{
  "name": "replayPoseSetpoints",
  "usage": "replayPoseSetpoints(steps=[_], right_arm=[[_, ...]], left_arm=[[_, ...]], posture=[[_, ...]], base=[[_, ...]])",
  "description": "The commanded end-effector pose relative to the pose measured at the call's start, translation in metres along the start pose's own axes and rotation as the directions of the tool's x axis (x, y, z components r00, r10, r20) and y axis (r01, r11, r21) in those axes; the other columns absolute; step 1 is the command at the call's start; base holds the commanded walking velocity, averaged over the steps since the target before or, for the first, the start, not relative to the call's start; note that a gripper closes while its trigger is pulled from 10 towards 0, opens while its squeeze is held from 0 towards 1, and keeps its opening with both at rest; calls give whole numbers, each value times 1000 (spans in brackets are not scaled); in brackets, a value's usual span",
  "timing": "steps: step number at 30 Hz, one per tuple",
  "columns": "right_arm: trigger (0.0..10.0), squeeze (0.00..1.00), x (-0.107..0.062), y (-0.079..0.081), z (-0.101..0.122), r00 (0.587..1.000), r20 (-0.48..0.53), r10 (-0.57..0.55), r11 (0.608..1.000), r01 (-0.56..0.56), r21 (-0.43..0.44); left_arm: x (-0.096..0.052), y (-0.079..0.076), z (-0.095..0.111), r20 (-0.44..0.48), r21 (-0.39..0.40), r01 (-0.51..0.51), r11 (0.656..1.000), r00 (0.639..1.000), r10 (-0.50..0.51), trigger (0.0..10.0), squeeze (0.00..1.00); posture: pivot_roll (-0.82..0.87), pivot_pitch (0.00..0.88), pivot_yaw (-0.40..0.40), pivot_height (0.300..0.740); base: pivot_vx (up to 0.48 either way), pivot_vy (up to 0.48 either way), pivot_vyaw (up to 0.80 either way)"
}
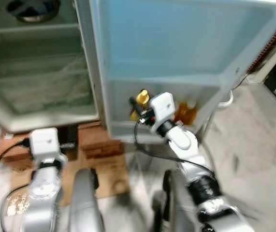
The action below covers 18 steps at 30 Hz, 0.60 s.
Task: Restocking fridge
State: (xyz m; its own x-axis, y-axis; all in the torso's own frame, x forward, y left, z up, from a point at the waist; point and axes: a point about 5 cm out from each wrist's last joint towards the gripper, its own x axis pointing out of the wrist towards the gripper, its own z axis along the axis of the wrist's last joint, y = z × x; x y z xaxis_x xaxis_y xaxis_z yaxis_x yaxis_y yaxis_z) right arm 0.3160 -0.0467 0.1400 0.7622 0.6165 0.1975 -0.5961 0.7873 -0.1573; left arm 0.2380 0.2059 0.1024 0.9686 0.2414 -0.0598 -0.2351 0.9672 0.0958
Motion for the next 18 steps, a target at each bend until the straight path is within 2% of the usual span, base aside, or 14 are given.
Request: replayPoseSetpoints(steps=[1,14,15,18], right_arm=[[10000,0,-4,-12,2,999,12,-36,999,36,-11],[10000,0,-3,-13,0,999,15,-32,999,32,-40],[10000,0,-6,-11,-3,999,8,-37,997,38,-62],[10000,0,-8,-7,-4,1000,2,-26,998,26,-54]], left_arm=[[-3,-8,-1,-5,-17,26,1000,1000,-26,10000,0],[2,-13,1,6,-29,35,999,999,-35,10000,0],[0,-13,2,9,-35,28,999,1000,-28,10000,0],[-2,-12,4,14,-37,25,999,1000,-25,10000,0]], posture=[[81,139,-31,511],[79,120,-28,511],[76,109,-30,511],[79,120,-21,511]], base=[[0,0,0],[0,0,0],[0,0,0],[0,0,0]])
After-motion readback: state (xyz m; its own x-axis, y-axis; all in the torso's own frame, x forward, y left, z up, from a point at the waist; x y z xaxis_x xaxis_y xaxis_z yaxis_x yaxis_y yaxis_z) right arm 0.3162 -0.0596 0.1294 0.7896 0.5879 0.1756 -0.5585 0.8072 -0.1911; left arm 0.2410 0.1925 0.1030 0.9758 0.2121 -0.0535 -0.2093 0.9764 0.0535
